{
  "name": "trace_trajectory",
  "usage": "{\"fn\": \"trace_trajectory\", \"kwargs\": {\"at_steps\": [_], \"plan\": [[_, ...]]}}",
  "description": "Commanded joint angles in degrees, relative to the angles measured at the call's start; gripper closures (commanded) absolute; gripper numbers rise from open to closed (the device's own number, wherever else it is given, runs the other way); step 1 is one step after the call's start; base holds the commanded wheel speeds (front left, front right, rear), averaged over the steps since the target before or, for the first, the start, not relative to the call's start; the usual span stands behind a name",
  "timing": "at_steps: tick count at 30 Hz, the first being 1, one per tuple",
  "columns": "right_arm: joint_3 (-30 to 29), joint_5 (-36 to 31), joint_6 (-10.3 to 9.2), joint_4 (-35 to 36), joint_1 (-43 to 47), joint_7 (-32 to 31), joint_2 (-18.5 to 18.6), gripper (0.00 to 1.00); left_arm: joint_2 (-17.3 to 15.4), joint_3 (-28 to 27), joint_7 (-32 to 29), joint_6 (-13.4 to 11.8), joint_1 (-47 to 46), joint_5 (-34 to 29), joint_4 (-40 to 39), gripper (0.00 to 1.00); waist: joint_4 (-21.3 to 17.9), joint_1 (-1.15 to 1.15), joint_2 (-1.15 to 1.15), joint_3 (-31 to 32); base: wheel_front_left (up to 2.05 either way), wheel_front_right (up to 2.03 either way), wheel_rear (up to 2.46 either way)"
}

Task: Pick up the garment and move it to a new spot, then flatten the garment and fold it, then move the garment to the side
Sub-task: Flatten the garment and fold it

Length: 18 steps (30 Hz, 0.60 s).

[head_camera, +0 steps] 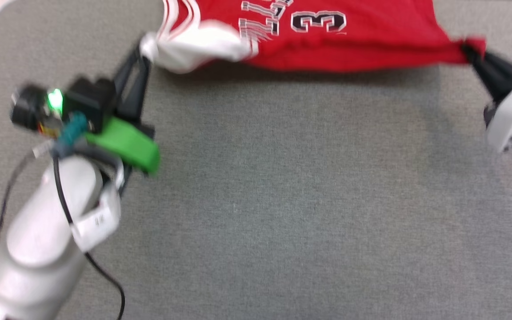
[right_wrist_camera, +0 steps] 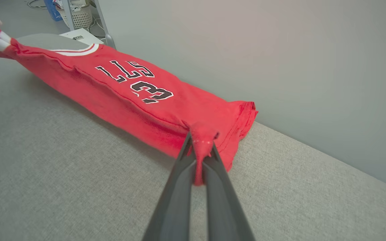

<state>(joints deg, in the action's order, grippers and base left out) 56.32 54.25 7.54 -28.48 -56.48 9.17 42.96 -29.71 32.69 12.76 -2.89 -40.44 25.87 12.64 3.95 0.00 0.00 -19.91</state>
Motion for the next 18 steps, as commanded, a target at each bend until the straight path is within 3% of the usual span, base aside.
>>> {"fn": "trace_trajectory", "kwargs": {"at_steps": [1,10,18], "plan": [[0.4,0.8,-0.05,1.0,2.8,0.6,1.0,1.00,-0.9,0.3,-0.6,-1.2,4.1,1.0,-2.0,1.00,1.0,0.00,0.00,5.9,0.00,0.00,0.00],[0.7,4.4,-0.05,6.7,22.4,2.0,5.5,1.00,-4.9,3.3,-4.9,-7.8,28.0,5.0,-12.6,1.00,1.5,0.00,0.00,13.0,0.00,0.00,0.00],[-2.6,4.7,-0.05,8.2,37.8,1.4,6.0,1.00,-4.7,4.5,-6.7,-11.5,42.1,10.9,-16.6,1.00,1.1,0.00,0.00,16.5,0.00,0.00,0.00]]}}
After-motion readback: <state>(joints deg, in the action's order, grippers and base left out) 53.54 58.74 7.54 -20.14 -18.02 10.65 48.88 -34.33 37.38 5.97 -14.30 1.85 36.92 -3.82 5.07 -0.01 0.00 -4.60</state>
